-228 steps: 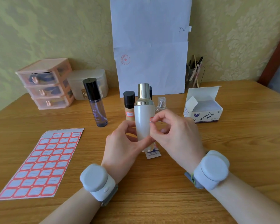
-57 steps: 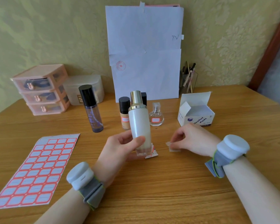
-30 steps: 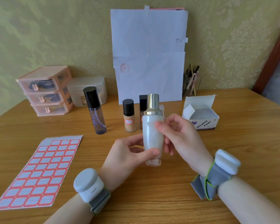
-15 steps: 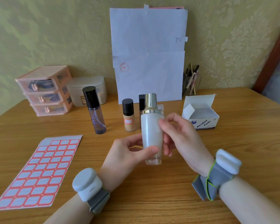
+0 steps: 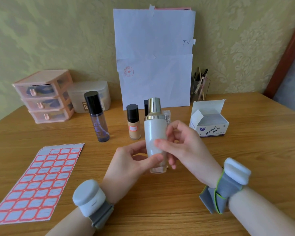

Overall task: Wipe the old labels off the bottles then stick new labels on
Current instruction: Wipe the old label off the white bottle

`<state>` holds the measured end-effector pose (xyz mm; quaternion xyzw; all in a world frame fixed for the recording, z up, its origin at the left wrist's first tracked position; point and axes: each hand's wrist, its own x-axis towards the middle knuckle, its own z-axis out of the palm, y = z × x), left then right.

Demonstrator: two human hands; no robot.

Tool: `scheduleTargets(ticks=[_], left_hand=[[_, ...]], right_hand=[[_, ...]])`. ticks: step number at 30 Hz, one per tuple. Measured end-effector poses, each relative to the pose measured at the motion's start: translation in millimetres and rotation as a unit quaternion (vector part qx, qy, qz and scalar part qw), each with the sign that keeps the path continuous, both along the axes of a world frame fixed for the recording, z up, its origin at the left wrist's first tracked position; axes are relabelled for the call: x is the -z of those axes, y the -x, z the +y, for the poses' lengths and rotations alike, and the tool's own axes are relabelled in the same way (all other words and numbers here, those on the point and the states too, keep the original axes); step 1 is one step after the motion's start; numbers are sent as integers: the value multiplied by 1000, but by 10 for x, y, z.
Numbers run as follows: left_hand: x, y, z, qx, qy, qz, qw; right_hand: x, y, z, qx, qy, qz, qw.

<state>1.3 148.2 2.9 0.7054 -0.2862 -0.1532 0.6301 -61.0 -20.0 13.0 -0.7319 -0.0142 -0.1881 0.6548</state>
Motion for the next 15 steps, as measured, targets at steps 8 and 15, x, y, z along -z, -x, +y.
scheduleTargets(ticks=[8, 15], left_hand=[[4, 32, -16, 9, 1, -31, 999], [0, 39, -3, 10, -17, -42, 999]], right_hand=[[-12, 5, -1, 6, -32, -15, 999], [-13, 12, 4, -5, -30, -5, 1000]])
